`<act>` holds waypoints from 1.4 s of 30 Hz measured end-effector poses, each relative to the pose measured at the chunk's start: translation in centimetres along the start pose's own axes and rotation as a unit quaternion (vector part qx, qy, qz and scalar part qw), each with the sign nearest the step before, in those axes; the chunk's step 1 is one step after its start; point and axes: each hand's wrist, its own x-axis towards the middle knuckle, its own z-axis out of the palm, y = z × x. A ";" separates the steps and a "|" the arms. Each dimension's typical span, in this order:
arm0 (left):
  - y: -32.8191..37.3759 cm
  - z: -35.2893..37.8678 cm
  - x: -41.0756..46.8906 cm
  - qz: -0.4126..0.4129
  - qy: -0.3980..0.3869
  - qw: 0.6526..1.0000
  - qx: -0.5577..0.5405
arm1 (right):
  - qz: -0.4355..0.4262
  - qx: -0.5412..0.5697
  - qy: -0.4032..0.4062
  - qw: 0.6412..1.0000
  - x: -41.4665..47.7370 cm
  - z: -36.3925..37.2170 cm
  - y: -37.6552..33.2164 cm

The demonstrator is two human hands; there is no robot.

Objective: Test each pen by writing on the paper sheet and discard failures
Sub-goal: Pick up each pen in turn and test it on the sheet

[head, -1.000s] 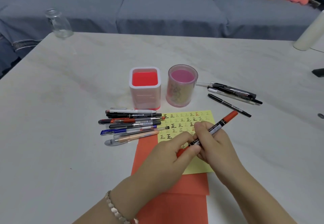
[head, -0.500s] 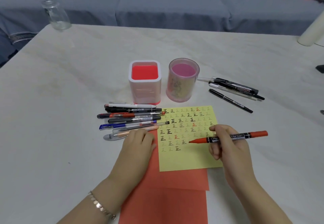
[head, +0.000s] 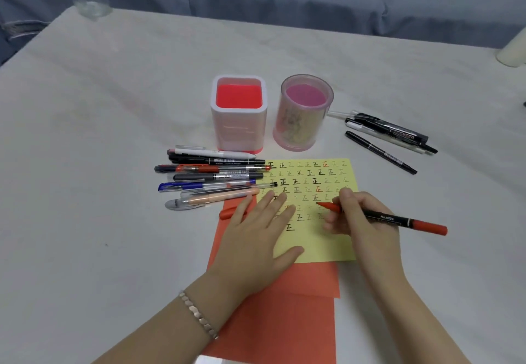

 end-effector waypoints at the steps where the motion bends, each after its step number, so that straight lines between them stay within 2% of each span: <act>1: 0.0 0.1 0.0 -0.001 0.002 1.000 -0.004 | -0.008 -0.012 0.013 1.000 0.0 0.2 0.3; 8: 0.0 0.5 0.1 0.000 0.043 0.999 -0.018 | -0.056 -0.102 0.082 0.990 0.8 2.1 2.9; 12: 0.0 0.6 0.1 0.000 0.062 0.998 -0.023 | -0.081 -0.111 0.109 0.984 0.6 2.8 4.1; 34: 0.1 0.6 0.1 -0.006 0.072 0.997 -0.021 | -0.124 -0.161 0.094 0.974 0.8 2.9 4.8; 42: 0.1 0.5 0.0 -0.008 0.068 0.997 -0.024 | -0.110 -0.142 0.107 0.978 0.8 2.7 4.8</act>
